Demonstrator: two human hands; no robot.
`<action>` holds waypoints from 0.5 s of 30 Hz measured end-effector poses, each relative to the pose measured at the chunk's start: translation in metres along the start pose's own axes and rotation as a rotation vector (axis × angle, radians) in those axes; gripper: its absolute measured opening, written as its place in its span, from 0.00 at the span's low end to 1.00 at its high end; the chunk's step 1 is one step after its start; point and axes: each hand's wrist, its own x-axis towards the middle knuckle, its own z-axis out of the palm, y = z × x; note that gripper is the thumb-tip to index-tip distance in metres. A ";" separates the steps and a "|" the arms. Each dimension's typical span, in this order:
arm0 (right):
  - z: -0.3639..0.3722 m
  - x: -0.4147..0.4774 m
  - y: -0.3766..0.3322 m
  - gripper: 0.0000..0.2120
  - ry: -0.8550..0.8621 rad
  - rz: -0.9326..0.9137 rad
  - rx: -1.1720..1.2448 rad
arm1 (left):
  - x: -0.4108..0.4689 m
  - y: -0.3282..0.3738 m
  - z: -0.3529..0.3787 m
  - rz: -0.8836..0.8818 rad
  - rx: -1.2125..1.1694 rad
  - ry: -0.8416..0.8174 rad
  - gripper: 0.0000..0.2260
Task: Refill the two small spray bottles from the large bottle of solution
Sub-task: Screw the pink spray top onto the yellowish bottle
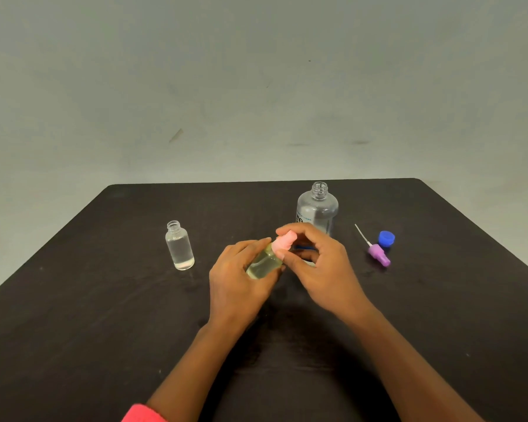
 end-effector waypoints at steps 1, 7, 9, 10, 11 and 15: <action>0.000 0.000 0.000 0.10 0.022 -0.006 -0.041 | -0.001 0.000 0.000 0.005 -0.004 -0.006 0.19; -0.002 -0.002 0.003 0.12 0.090 -0.038 -0.271 | -0.002 -0.002 0.002 0.060 0.018 -0.045 0.20; -0.001 -0.002 0.003 0.14 0.099 -0.057 -0.300 | -0.002 -0.002 0.002 0.065 0.008 -0.052 0.20; -0.001 -0.002 0.002 0.15 0.090 -0.055 -0.274 | -0.002 -0.002 0.002 0.065 0.000 -0.052 0.20; -0.001 -0.002 0.001 0.18 0.073 -0.048 -0.222 | -0.002 -0.001 0.002 0.063 -0.004 -0.050 0.21; -0.004 -0.001 -0.003 0.20 0.007 -0.080 -0.052 | 0.000 -0.001 0.001 0.038 0.003 -0.028 0.22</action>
